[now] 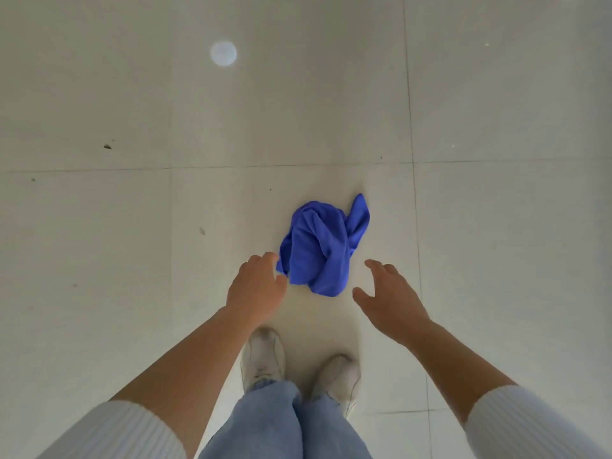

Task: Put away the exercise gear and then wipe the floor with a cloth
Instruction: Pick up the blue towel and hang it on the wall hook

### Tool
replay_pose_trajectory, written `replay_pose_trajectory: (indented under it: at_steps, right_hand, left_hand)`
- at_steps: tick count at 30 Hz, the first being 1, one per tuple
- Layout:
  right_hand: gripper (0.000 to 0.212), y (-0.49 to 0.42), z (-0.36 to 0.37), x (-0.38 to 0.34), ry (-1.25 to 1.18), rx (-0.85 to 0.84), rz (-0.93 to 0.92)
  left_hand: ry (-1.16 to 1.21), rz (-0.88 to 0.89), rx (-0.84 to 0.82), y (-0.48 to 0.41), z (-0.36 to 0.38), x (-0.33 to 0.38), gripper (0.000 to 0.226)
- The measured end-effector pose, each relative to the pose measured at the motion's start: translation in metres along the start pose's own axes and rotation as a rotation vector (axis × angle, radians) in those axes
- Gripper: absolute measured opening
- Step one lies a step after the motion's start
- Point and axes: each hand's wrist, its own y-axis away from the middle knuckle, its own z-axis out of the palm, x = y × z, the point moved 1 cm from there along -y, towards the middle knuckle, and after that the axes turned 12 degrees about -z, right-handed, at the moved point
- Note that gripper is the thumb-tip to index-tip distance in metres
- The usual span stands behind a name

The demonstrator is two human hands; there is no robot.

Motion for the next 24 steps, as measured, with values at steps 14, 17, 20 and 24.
replay_pose_trajectory:
  at_steps: [14,17,20,24]
  right_hand:
    - [0.015,-0.125,0.091,0.05,-0.5,0.176,0.099]
    - [0.01,-0.088,0.057,0.037,-0.531,0.195,0.092]
    - [0.007,-0.035,0.01,0.011,-0.536,0.231,0.089]
    - [0.004,0.055,-0.071,-0.036,-0.583,0.273,0.076]
  left_hand:
    - [0.241,0.049,-0.085,-0.126,0.081,0.003,0.013]
    - [0.271,0.057,-0.095,-0.089,0.051,0.02,0.016]
    - [0.271,0.096,-0.108,-0.033,0.005,0.039,0.017]
    - [0.314,0.143,-0.086,0.064,-0.075,0.072,0.013]
